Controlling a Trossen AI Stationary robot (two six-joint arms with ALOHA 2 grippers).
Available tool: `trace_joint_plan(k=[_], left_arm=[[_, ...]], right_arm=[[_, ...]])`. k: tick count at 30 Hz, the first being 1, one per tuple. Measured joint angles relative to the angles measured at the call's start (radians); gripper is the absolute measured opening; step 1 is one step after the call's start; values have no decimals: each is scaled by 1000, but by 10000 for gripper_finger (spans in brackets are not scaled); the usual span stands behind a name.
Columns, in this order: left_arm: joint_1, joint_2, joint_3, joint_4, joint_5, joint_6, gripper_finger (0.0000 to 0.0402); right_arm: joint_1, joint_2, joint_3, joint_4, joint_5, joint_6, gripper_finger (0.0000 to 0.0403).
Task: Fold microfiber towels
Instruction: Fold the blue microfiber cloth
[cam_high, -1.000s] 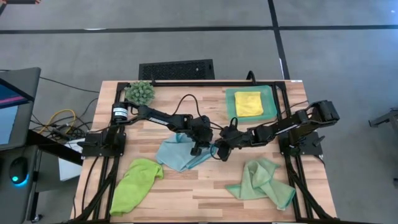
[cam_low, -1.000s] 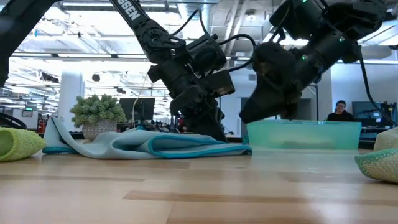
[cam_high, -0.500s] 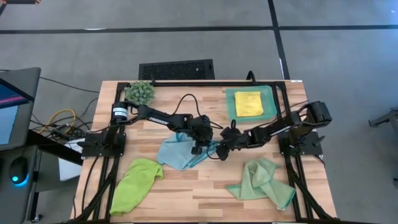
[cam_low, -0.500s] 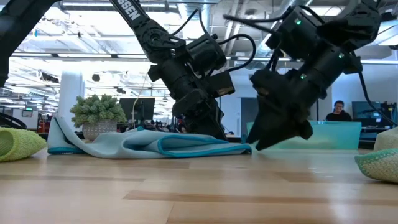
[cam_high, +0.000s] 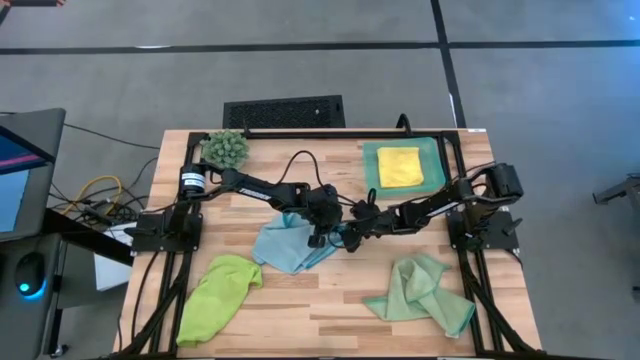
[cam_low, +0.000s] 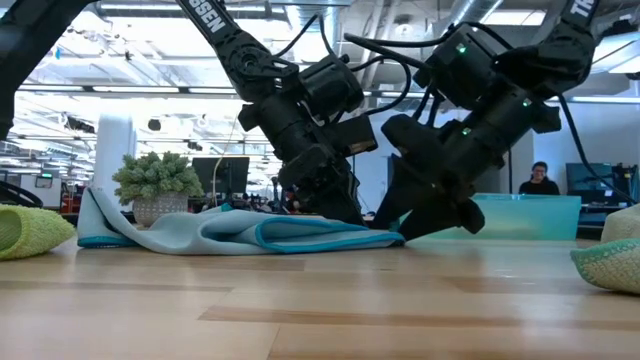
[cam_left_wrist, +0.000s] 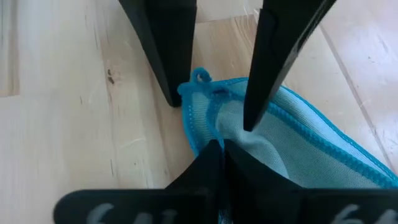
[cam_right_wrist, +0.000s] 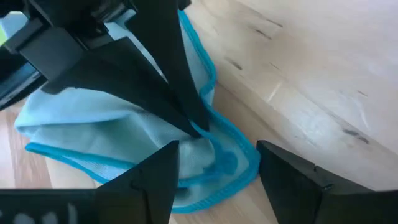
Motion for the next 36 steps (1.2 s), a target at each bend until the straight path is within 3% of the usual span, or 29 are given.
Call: trace_joint_plan(k=[6,17,24,28,32,36], left_arm=[[-2,0,0,6,-33,-1,2],[0,4,-1,31,-15,-74,13],[1,-42,-3,-71,-32,-77,99],[1,-156,-5,-227,-38,-76,144],[-57,-302,-54,-359,-71,-63,156],[-175,-416,-152,-208,-67,-33,157]], right_arm=[[23,4,-2,-1,4,5,195],[27,9,-3,-7,-13,-11,15],[21,5,-5,15,-16,-35,7],[-3,-17,-5,4,-36,-54,6],[-27,-28,-8,-3,-56,-78,6],[-46,-23,-7,2,-66,-97,6]])
